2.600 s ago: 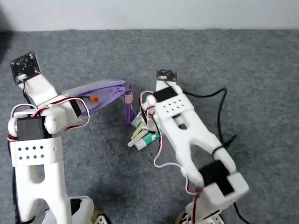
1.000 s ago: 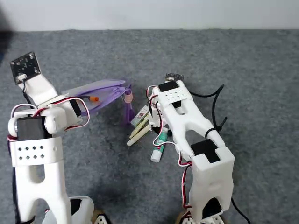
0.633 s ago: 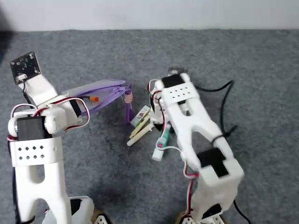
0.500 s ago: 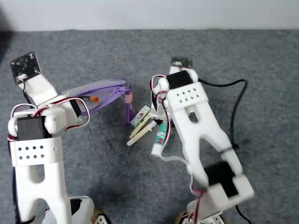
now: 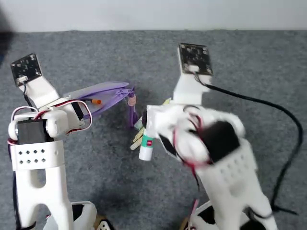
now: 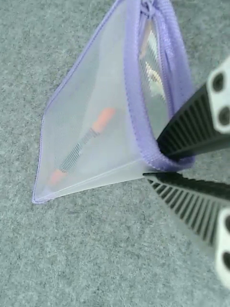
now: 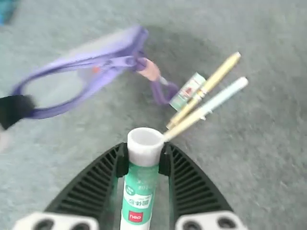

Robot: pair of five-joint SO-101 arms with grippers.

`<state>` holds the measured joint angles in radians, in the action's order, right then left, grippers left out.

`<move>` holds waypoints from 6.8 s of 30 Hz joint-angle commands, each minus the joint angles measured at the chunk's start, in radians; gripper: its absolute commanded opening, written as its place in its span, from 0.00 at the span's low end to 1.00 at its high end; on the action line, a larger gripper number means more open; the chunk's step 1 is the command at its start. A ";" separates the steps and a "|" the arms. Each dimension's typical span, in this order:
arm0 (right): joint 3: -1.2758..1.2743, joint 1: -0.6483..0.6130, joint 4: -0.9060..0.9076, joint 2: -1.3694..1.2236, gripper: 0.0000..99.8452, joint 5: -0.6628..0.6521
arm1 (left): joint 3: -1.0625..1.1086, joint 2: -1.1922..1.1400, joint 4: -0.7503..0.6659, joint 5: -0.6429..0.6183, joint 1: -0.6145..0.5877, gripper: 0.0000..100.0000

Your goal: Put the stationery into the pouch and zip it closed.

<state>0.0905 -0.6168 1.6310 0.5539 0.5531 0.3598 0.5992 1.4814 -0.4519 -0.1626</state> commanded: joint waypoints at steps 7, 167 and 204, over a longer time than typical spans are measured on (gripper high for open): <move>-0.054 -0.010 -0.038 0.243 0.01 0.005 | -0.041 0.003 -0.008 -0.015 0.000 0.01; 0.677 0.318 -0.093 -1.442 0.00 0.175 | -0.084 0.003 -0.006 -0.011 -0.144 0.01; 0.671 0.237 0.148 -0.449 0.01 -0.101 | -0.280 0.002 0.098 -0.086 -0.040 0.01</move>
<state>0.7242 -0.3621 1.7507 0.0138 0.4749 0.1573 0.5976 1.5781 -0.5194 -0.2071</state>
